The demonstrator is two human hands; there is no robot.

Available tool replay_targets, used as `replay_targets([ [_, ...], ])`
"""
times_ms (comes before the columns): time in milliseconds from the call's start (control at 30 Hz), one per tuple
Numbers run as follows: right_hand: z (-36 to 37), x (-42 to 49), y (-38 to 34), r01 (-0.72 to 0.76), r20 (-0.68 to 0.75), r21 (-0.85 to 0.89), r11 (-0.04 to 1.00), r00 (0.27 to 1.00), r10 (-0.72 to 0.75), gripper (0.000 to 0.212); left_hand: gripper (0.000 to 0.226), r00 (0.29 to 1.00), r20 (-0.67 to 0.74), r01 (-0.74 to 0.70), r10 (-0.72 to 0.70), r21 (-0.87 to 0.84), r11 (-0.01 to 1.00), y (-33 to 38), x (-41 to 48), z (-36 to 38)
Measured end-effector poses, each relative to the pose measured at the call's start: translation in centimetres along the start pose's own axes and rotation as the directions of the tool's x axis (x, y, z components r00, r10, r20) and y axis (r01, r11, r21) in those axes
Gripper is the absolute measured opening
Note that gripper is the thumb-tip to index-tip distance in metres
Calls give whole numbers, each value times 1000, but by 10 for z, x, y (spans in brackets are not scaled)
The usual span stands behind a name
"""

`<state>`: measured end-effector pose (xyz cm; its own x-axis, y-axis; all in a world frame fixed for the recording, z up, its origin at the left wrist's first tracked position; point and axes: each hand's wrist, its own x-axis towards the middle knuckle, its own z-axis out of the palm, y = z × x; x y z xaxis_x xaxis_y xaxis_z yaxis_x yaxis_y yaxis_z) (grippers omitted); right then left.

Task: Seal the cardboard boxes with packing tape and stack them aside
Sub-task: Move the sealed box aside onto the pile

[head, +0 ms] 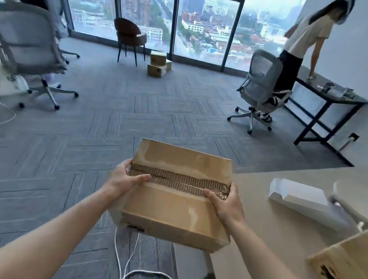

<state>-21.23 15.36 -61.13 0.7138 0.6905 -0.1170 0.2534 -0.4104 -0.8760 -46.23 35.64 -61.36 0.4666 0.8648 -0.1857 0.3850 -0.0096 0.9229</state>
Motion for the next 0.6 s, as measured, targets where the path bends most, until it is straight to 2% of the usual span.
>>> replay_targets([
  [133,39,69,-38,41,10,3,999,999,-41,69,113,999,-25,26,-26,31,999,-1,77,-36],
  [267,64,124,-60,64,-1,2,998,998,-64,60,112,999,-41,19,-18,41,999,5,137,-53],
  [400,87,183,-71,42,40,10,999,998,-42,69,117,998,-49,46,-45,14,999,8,193,-61],
  [600,126,289,-90,57,83,-14,998,995,-55,77,109,996,-44,81,-82,-23,996,8,296,-70],
])
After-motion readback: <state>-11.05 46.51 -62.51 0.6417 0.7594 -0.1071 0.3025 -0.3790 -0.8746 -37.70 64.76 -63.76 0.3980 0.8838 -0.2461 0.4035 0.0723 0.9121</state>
